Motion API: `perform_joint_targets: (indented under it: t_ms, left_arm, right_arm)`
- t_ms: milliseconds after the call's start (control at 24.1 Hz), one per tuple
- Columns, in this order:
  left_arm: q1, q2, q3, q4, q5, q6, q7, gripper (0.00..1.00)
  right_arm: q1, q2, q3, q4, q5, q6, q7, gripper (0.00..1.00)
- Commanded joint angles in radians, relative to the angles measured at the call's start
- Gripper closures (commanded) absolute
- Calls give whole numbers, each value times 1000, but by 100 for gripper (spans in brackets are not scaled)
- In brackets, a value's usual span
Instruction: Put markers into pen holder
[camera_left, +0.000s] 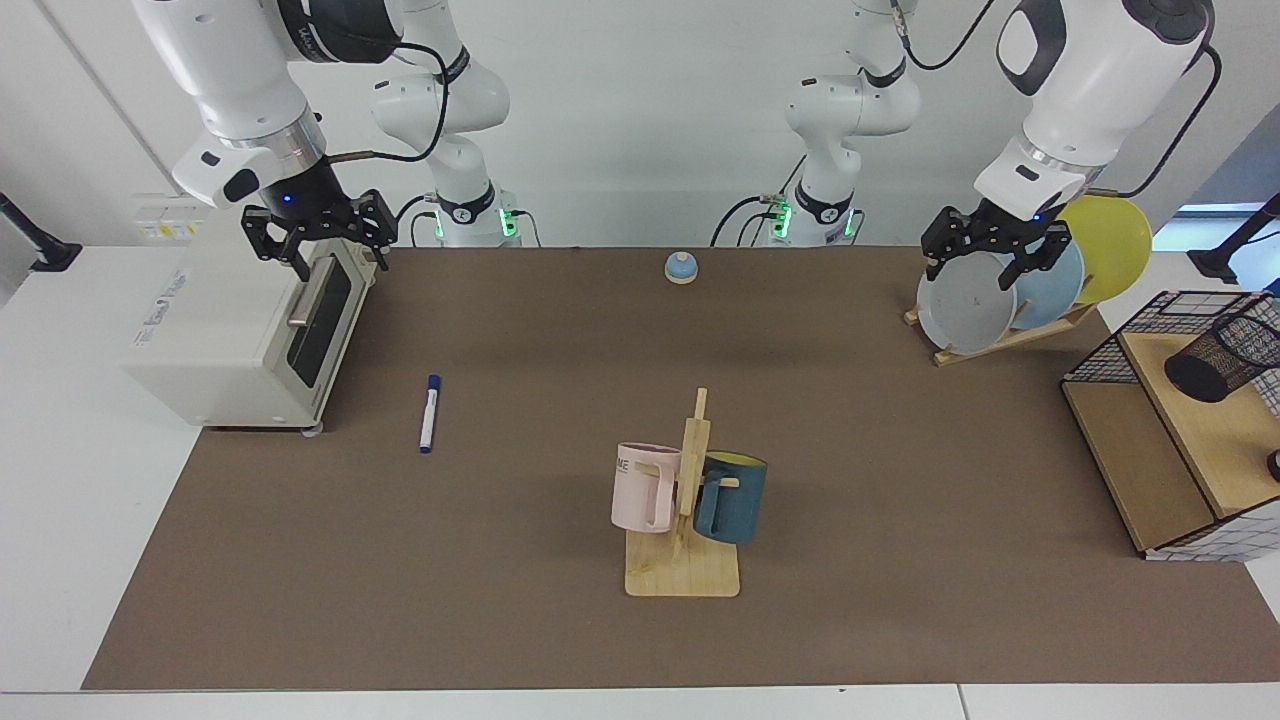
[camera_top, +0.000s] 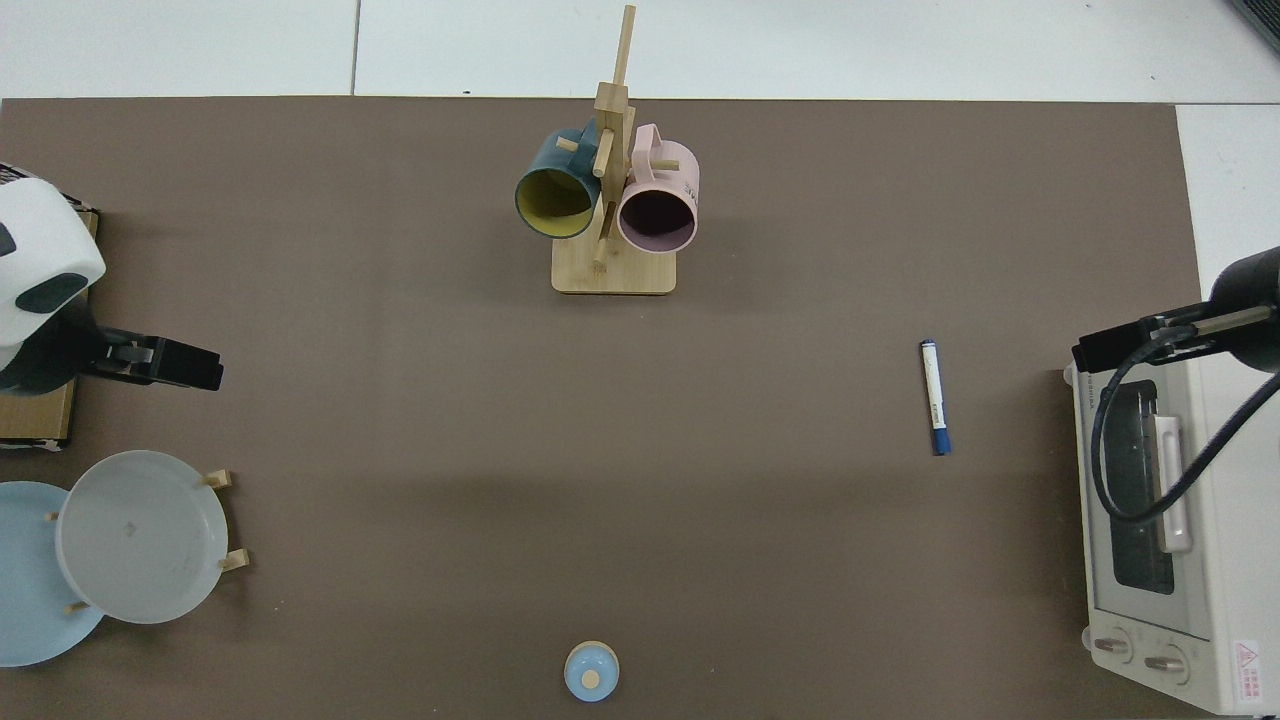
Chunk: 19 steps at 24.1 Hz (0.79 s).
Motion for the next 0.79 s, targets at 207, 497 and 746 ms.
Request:
perform_joint_targets:
  t_ms: [207,497,746]
  left_arm:
    - [-8,-11,12,-5,3,-14,12,0]
    - [-8,-11,12,-5,3,-17,12,0]
    - [-8,-11,12,-5,3,-17,12,0]
  right_arm:
    - [-5,-21,5,-23,-5,14,23,0]
    - [-12,-21,5,-23,-2,17,23,0]
    - [-14,-21,5,-23,0,22,26,0]
